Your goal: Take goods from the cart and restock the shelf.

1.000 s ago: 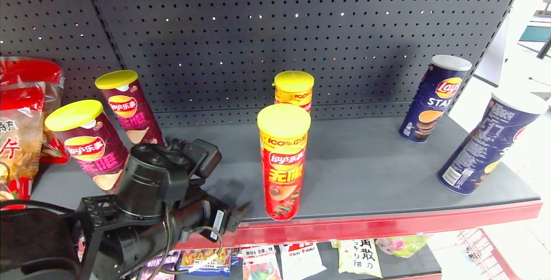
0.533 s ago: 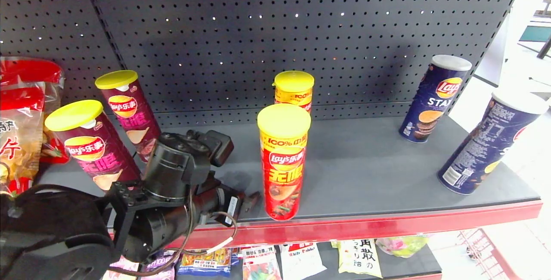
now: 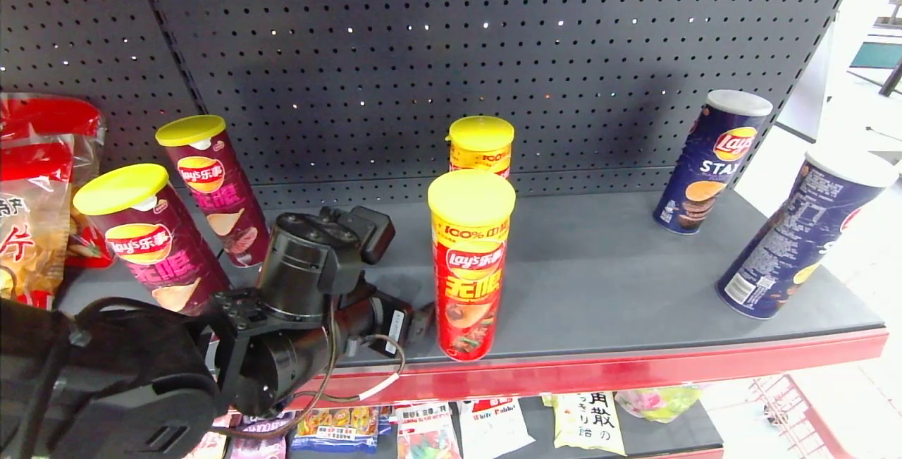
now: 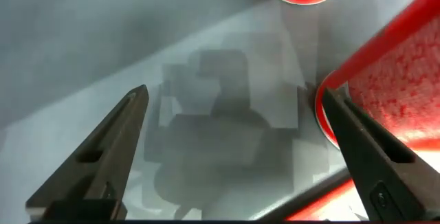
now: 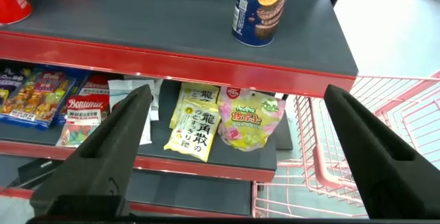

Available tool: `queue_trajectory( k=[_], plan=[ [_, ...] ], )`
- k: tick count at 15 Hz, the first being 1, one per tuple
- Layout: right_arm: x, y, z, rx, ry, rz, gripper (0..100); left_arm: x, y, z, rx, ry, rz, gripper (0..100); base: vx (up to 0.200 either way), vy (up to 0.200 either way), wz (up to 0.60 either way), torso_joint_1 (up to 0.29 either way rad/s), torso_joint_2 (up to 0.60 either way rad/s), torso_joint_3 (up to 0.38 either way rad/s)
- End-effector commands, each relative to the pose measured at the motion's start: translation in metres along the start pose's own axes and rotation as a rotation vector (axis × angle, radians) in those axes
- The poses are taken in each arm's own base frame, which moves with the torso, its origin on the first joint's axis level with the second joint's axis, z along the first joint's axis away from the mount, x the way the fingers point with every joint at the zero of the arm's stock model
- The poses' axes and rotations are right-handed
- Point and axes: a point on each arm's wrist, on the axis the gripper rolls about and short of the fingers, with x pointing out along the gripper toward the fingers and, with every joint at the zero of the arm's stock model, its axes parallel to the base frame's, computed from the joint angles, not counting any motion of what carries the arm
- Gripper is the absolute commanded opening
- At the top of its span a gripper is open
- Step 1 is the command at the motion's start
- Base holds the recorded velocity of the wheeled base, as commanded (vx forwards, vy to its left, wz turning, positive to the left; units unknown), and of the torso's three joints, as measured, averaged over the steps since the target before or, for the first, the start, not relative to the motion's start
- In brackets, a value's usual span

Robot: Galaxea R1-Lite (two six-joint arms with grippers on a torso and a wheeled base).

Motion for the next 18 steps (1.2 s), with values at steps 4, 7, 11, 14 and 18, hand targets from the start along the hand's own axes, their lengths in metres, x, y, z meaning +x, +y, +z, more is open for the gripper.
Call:
queue_trajectory(
  k=[4,7,11,14,18],
  plan=[
    [0.001,0.0,0.0,-0.001,0.006,0.0,100,0.001,0.001,-0.003,0.002,0.009,0.017,100,0.0,0.0,0.0,0.0,0.0,0.0],
    [0.001,0.0,-0.001,-0.004,0.01,0.002,100,-0.024,0.008,-0.003,-0.004,-0.022,0.013,100,0.0,0.0,0.0,0.0,0.0,0.0],
    [0.005,0.002,-0.007,-0.012,0.047,-0.003,100,-0.104,0.036,-0.023,-0.021,-0.044,0.023,100,0.0,0.0,0.0,0.0,0.0,0.0],
    [0.007,0.006,-0.004,-0.005,0.159,-0.137,100,-0.185,0.06,-0.053,-0.008,-0.027,0.04,100,0.0,0.0,0.0,0.0,0.0,0.0],
    [0.005,0.013,-0.007,0.035,0.178,-0.315,100,-0.284,0.089,-0.118,-0.075,0.005,0.256,100,0.0,0.0,0.0,0.0,0.0,0.0]
  ],
)
